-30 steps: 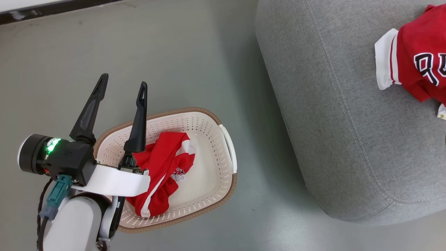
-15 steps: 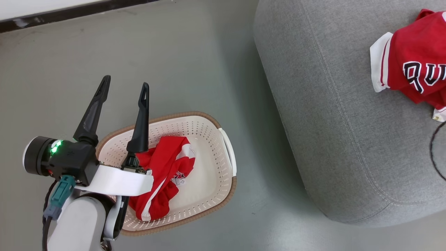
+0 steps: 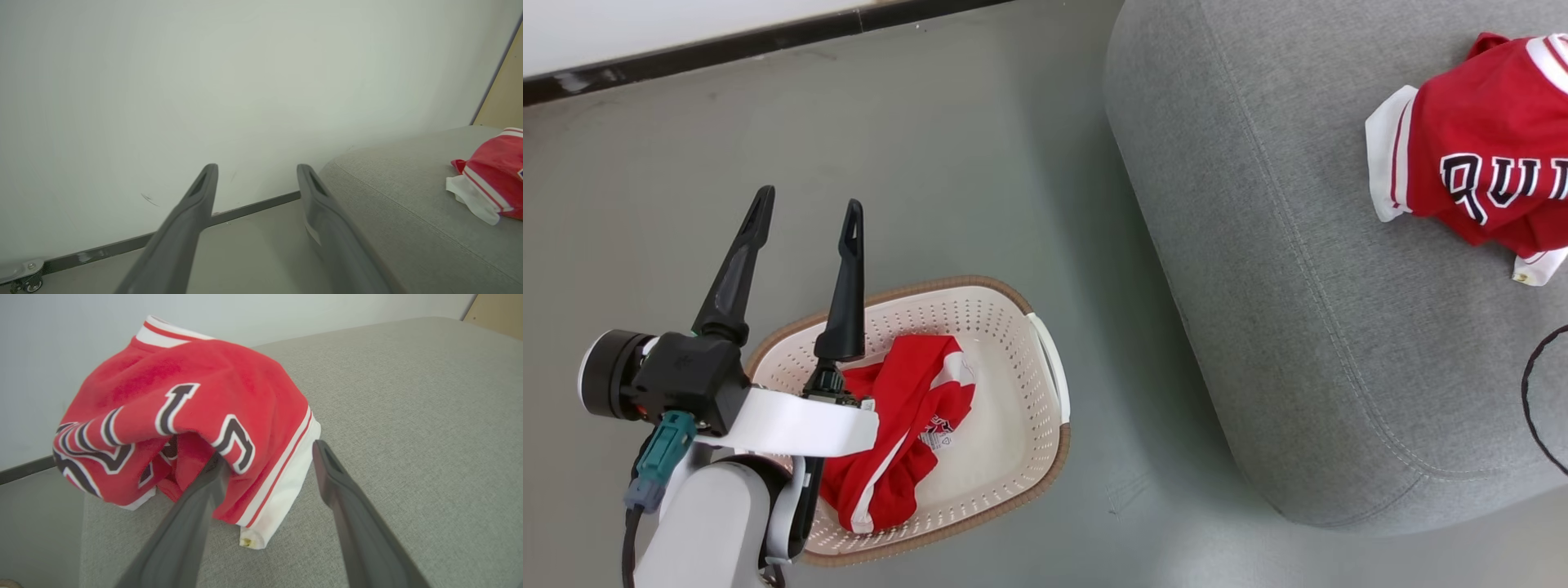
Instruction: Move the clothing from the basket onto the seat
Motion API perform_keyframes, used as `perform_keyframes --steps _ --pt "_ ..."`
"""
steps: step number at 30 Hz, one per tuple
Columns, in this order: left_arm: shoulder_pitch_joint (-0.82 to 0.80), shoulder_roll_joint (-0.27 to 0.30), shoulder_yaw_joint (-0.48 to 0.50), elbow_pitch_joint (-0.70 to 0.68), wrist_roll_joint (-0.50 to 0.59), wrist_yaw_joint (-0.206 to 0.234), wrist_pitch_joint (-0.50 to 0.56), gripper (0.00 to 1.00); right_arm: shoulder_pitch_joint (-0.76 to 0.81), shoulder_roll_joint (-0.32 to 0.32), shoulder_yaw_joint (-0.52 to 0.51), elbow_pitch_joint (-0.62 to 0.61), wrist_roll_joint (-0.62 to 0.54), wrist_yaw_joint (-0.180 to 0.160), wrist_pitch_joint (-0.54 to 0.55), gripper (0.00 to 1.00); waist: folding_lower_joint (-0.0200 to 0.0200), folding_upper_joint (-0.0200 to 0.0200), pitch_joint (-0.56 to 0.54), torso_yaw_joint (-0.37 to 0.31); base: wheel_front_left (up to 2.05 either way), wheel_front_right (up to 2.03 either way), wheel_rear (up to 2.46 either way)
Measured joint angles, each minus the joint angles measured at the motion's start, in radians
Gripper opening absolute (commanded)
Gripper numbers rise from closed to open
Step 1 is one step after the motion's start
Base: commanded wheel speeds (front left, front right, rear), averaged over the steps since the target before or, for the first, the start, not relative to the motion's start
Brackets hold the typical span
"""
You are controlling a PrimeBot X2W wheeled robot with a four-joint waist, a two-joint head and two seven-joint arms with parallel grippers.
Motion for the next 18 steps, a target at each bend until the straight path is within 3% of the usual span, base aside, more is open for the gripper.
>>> perform_keyframes --steps 18 --pt "0.034 -0.022 0.031 0.049 -0.026 0.018 -0.025 1.0 0.055 0.015 0.077 -0.161 -0.047 0.0 -0.003 1.0 0.0 0.0 -0.057 0.001 0.0 0.0 0.0"
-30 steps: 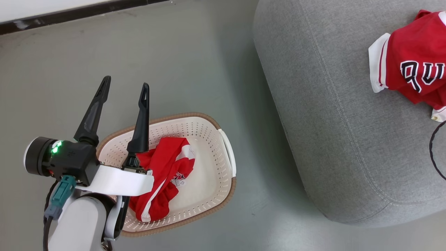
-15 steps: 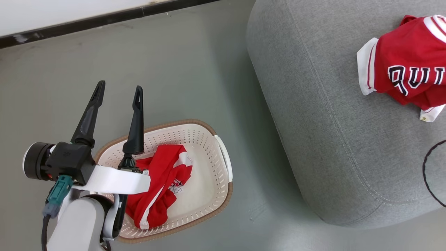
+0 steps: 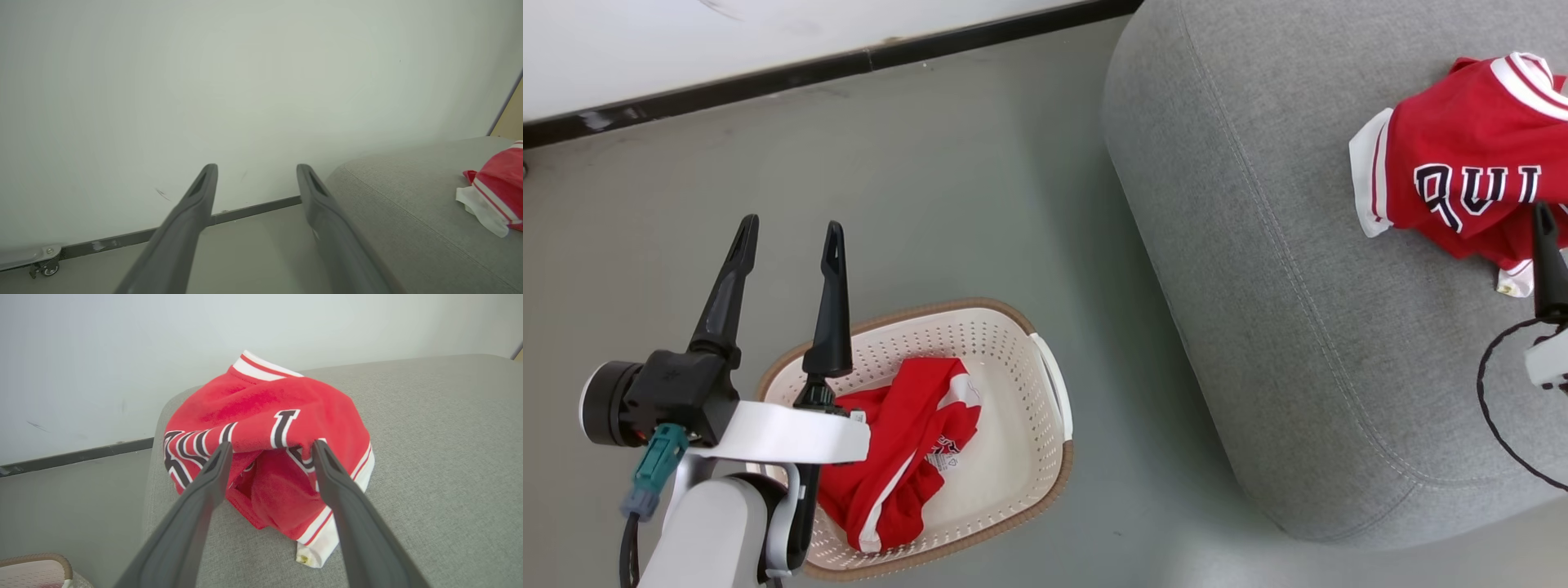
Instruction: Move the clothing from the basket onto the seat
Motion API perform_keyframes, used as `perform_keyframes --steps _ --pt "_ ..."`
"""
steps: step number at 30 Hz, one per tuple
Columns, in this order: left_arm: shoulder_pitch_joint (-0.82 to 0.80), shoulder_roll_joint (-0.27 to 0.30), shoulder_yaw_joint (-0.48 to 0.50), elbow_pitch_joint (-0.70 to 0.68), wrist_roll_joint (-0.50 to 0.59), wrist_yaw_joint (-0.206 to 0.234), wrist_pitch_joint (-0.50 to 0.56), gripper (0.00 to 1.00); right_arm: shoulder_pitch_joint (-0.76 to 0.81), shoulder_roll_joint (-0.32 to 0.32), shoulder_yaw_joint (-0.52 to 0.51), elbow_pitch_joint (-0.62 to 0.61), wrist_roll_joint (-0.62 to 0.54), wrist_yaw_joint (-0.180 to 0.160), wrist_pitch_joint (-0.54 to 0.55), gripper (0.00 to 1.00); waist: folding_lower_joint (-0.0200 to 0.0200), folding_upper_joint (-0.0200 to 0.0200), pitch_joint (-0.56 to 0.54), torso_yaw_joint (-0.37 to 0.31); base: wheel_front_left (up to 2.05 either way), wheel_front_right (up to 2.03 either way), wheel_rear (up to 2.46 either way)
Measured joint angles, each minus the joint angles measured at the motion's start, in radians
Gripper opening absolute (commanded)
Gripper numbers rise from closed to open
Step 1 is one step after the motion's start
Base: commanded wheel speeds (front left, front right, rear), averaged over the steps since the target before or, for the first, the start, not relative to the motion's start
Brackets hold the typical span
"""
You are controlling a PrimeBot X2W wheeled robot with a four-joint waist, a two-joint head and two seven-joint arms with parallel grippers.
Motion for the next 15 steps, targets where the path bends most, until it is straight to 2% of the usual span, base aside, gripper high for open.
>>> perform_keyframes --steps 15 --pt "0.032 -0.031 0.037 0.026 -0.018 0.019 -0.013 1.0 -0.005 -0.016 0.054 -0.133 -0.06 0.0 0.0 1.0 0.0 0.0 -0.056 0.061 0.0 0.0 0.0"
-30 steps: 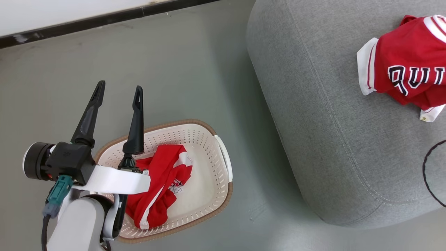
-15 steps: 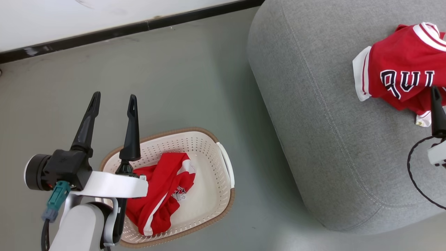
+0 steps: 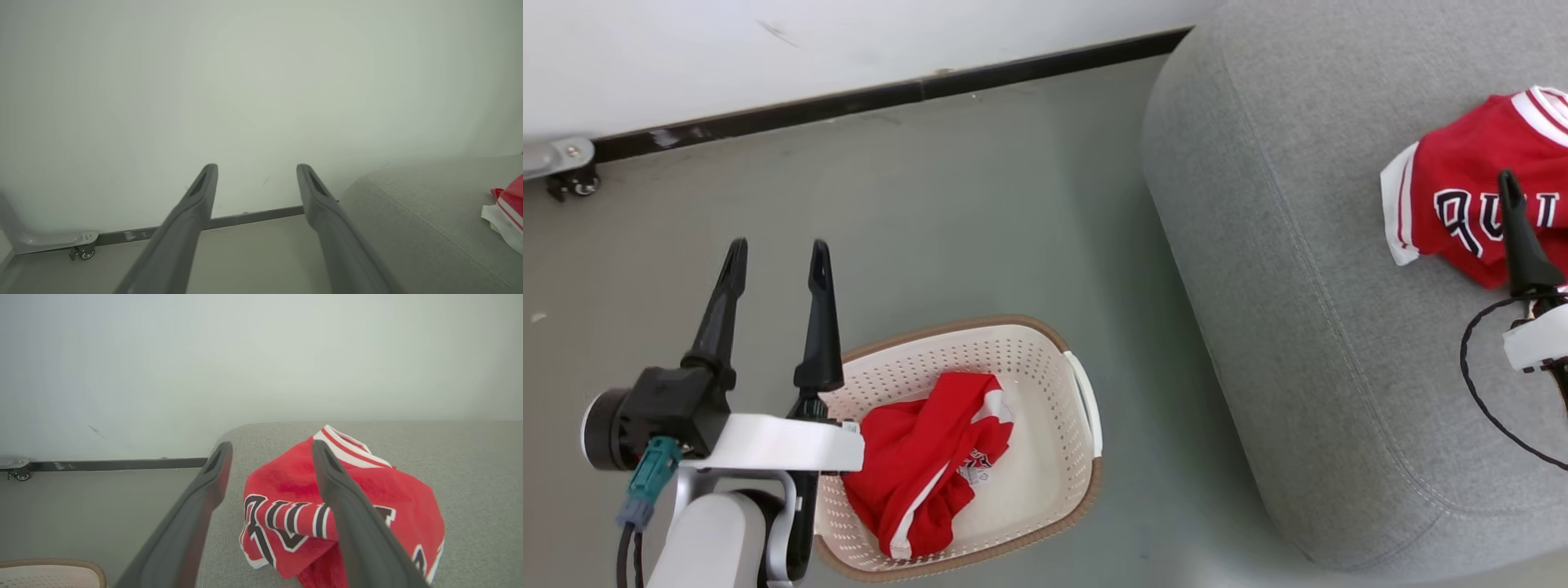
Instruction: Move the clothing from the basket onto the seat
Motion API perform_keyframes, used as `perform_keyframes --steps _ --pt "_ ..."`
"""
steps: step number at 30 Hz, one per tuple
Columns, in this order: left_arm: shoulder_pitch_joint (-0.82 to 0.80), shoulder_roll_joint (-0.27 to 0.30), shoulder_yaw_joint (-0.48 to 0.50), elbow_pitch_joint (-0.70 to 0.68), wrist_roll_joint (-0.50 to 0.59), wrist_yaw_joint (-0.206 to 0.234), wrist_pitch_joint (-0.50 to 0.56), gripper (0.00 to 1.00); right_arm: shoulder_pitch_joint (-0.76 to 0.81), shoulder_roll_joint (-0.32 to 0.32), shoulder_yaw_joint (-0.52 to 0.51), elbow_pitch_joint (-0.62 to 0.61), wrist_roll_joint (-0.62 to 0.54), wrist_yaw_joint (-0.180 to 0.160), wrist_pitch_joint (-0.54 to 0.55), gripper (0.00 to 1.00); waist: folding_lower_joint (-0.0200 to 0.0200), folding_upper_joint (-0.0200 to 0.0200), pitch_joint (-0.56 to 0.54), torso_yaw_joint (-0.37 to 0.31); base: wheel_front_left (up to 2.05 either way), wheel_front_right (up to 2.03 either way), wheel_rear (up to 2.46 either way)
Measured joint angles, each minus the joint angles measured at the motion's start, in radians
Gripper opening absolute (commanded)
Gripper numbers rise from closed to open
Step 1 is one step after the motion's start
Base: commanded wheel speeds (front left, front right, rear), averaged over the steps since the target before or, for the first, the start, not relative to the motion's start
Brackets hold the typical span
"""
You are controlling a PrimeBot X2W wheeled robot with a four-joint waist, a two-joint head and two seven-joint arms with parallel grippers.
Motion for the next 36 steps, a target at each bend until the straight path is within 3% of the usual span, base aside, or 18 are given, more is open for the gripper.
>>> perform_keyframes --steps 22,36 --pt "0.044 -0.04 0.027 0.073 -0.018 0.017 -0.001 1.0 -0.018 0.086 0.062 -0.155 -0.089 0.0 0.002 1.0 0.0 0.0 -0.094 0.121 0.0 0.0 0.0" --pt "0.044 -0.069 0.021 0.111 -0.017 0.015 -0.001 1.0 0.09 0.203 0.028 -0.162 -0.129 0.0 0.002 1.0 0.0 0.0 -0.172 0.182 0.0 0.0 0.0"
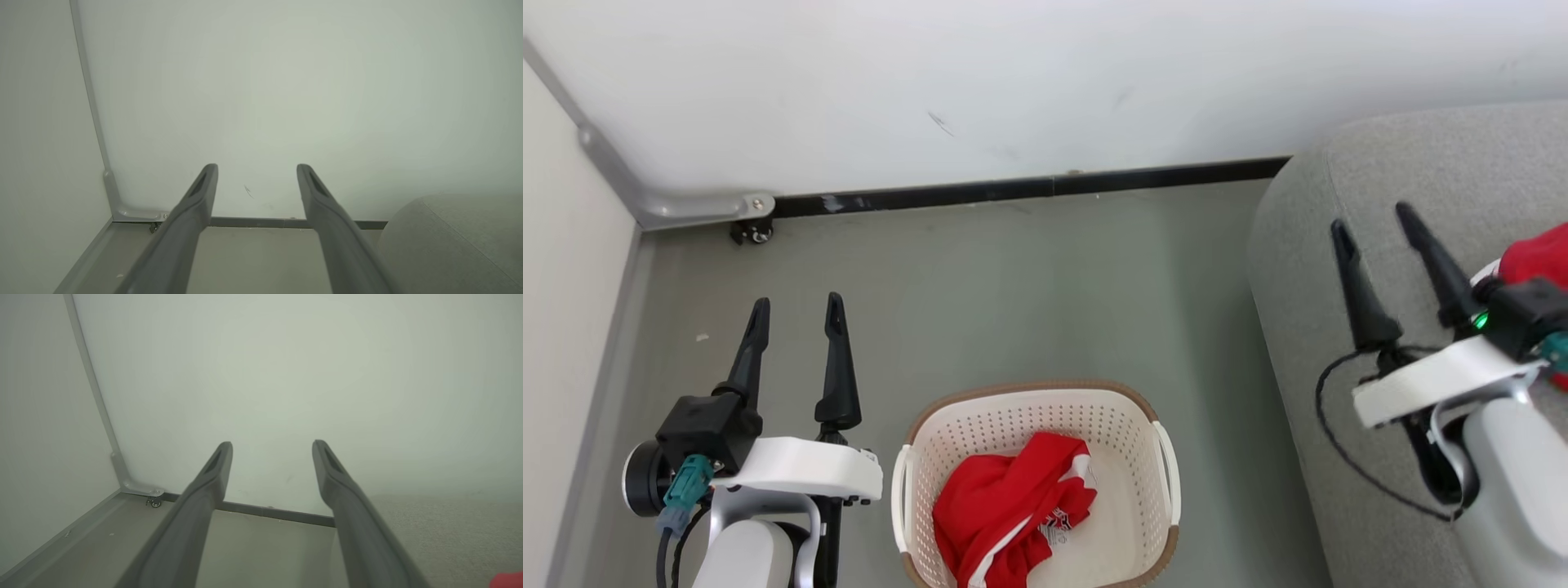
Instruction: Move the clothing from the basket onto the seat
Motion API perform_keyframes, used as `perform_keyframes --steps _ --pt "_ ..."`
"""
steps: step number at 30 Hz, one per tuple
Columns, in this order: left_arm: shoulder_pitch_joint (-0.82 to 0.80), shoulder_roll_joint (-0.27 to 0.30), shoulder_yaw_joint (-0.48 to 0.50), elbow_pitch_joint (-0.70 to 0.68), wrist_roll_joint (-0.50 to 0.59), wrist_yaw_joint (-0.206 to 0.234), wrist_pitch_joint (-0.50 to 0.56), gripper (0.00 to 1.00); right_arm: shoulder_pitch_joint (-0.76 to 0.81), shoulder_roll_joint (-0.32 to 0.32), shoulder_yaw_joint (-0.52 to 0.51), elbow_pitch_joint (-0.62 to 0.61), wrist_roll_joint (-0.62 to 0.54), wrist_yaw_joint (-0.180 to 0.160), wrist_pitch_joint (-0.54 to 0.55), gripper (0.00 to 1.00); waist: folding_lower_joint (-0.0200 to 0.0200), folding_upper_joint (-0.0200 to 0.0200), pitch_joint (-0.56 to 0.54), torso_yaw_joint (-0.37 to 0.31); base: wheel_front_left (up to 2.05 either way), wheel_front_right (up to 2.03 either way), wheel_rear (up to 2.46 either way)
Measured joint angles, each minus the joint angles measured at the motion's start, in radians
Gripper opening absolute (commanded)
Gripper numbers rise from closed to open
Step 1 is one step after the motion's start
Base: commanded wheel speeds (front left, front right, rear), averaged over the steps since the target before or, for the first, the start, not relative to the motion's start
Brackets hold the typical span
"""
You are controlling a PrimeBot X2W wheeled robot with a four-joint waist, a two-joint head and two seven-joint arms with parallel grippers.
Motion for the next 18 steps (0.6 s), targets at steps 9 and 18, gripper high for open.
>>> perform_keyframes --steps 9,18 --pt "0.025 -0.005 -0.015 0.034 0.002 -0.009 0.0 1.0 0.096 0.051 -0.028 -0.008 -0.058 0.0 0.006 1.0 0.0 0.0 -0.055 0.018 0.0 0.0 0.0" --pt "0.082 -0.006 -0.028 0.065 0.014 -0.018 0.0 1.0 0.214 0.113 -0.097 -0.028 -0.11 0.0 0.008 1.0 0.0 0.0 -0.11 0.021 0.0 0.0 0.0"
